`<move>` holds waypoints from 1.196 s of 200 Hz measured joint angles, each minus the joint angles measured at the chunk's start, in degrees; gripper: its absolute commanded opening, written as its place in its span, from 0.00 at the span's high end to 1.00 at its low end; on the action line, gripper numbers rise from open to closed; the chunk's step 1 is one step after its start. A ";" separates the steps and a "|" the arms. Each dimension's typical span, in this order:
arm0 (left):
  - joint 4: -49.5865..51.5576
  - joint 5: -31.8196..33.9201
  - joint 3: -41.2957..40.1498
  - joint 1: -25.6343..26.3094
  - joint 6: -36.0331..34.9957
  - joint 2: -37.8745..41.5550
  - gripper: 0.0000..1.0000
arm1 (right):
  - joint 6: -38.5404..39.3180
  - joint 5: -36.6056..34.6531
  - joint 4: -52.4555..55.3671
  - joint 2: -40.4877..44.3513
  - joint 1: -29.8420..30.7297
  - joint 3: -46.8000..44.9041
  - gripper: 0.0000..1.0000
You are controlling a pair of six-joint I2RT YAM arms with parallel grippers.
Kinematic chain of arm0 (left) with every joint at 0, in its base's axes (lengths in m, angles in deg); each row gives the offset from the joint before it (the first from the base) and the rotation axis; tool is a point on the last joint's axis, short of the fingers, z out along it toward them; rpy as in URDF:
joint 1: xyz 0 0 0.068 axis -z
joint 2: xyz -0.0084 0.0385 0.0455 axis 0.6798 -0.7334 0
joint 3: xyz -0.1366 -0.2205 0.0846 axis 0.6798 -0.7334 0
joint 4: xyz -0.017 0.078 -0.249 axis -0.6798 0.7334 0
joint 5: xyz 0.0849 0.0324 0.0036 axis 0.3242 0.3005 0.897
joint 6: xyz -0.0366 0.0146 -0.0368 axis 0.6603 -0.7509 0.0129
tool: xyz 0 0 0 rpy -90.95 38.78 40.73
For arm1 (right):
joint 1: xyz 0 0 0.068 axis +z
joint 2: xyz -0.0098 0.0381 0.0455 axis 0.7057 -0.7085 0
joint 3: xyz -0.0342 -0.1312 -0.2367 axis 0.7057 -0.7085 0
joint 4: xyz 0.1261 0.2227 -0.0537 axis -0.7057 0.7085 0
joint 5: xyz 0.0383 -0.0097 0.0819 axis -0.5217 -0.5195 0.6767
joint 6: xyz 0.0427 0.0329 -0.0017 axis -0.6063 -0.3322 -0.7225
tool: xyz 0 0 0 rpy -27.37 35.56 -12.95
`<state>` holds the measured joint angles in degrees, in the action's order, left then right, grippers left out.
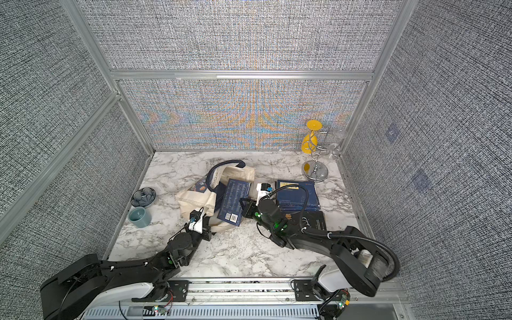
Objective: Take out the books from the canvas bag
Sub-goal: Pick up the book from the canvas bag, then place the book on the book.
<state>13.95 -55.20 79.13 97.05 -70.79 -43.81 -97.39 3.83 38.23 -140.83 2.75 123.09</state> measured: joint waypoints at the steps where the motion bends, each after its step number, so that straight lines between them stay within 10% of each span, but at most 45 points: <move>1: 0.00 0.02 0.02 0.00 0.02 -0.02 1.00 | 0.11 -0.17 0.20 0.50 0.00 -0.20 1.00; 141: 2.86 2.78 1.07 -0.04 2.43 1.25 1.00 | -7.85 -29.44 50.99 53.16 0.09 -9.25 1.00; 239: 6.05 1.55 1.05 -0.04 3.32 4.39 1.00 | -29.14 -44.76 76.87 61.16 0.04 -13.00 1.00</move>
<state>20.00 -53.65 80.18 97.00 -67.47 -39.41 -126.52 -40.93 115.10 -79.67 2.80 110.08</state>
